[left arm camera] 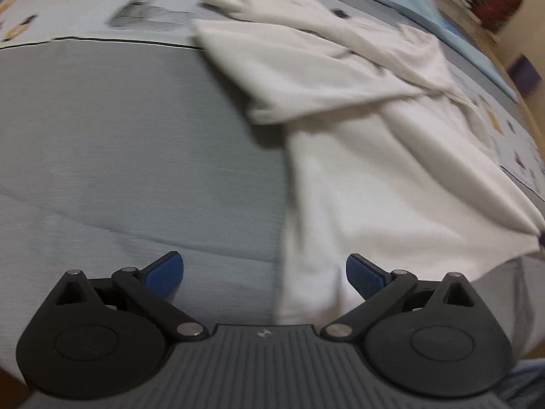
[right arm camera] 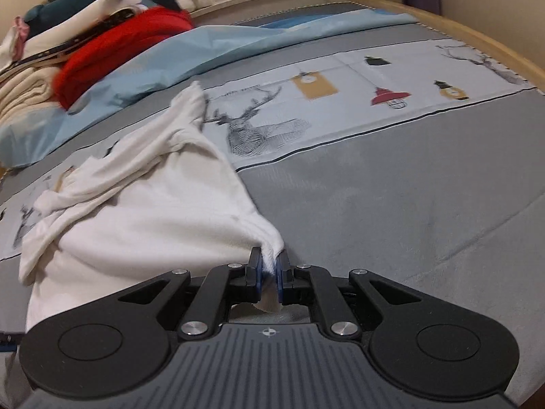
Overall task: Fold small clothes
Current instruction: 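Reach both grippers to the shirt and close the right gripper on its edge, then close the left gripper on the shirt while the right gripper holds, then lift it up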
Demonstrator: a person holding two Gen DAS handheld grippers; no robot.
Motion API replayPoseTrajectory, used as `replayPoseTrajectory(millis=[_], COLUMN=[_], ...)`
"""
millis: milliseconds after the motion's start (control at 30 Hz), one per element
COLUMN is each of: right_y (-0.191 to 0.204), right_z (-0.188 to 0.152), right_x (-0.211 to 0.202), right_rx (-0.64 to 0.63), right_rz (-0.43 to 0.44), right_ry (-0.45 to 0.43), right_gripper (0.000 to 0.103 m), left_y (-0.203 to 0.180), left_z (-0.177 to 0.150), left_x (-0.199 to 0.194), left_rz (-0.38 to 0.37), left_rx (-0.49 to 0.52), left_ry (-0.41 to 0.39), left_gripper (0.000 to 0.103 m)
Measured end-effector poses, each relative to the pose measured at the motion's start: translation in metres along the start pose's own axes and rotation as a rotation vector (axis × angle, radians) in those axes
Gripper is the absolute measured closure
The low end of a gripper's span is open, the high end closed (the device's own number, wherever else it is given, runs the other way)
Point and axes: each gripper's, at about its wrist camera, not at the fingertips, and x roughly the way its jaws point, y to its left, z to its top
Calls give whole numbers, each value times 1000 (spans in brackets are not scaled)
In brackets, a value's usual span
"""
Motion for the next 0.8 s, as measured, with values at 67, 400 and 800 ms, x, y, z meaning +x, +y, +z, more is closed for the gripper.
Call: replayPoseTrajectory(millis=[67,400,800], right_y=[-3,-4,49], right_z=[3,7,141], right_x=[-1,9,-271], right_rx=[17,24,-103], right_rz=[4,63,351], right_ry=[-7,-1,-619], right_gripper=[95,95,98], left_y=[-10,-48,-72], left_z=[-2,0,70], left_x=[4,-27,-386], left_rz=[-32,-113,-163], left_rx=[16,4,-8], left_ry=[-3,-73,-738], left_gripper=[1,98,99])
